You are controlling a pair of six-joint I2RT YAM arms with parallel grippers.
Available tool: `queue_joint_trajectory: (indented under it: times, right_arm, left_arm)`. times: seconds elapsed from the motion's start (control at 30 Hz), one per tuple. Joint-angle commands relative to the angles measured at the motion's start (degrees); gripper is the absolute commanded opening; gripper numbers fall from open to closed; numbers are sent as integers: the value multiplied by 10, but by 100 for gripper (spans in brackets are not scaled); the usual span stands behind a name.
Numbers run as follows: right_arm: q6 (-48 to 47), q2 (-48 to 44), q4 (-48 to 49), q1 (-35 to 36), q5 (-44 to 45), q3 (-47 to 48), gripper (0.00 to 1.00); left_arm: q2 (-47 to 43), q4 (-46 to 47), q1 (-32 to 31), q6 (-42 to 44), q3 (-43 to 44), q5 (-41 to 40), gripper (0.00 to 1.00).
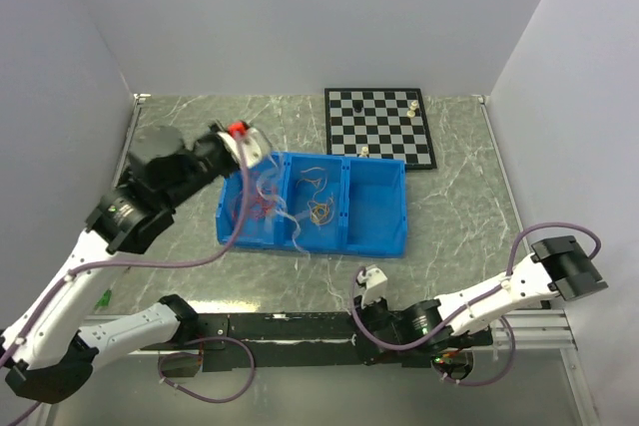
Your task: Untangle the cables
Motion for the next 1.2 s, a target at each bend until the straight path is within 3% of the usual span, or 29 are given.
queue_joint_trajectory:
  times: [0.0, 0.17, 0.3, 0.47, 0.6, 0.83, 0.93, 1.07, 1.17]
  right_arm:
    - [120, -14, -105, 28, 45, -5, 0]
    - [136, 21, -124, 31, 54, 25, 0]
    - [164, 16, -243, 31, 119, 101, 0]
    - [216, -106, -319, 31, 150, 83, 0]
    - [224, -181, -305, 31, 142, 41, 0]
    - [396, -50, -432, 31, 114, 84, 0]
    - [449, -4, -493, 40, 128, 119, 0]
    - [387, -20, -562, 39, 229, 241, 0]
    - [289, -44, -593, 27, 313, 357, 0]
  left_arm:
    - [-16, 188, 10, -17, 94, -57, 1]
    - [17, 224, 9, -26, 220, -50, 1]
    - [31, 230, 9, -13, 261, -43, 1]
    - [36, 421, 9, 57, 260, -132, 1]
    - [82, 505, 10, 126, 344, -191, 1]
    - [162, 611, 9, 250, 476, -215, 1]
    - [176, 583, 9, 251, 504, -220, 1]
    - [113, 495, 9, 195, 405, -193, 1]
    - [76, 424, 9, 158, 340, -166, 1]
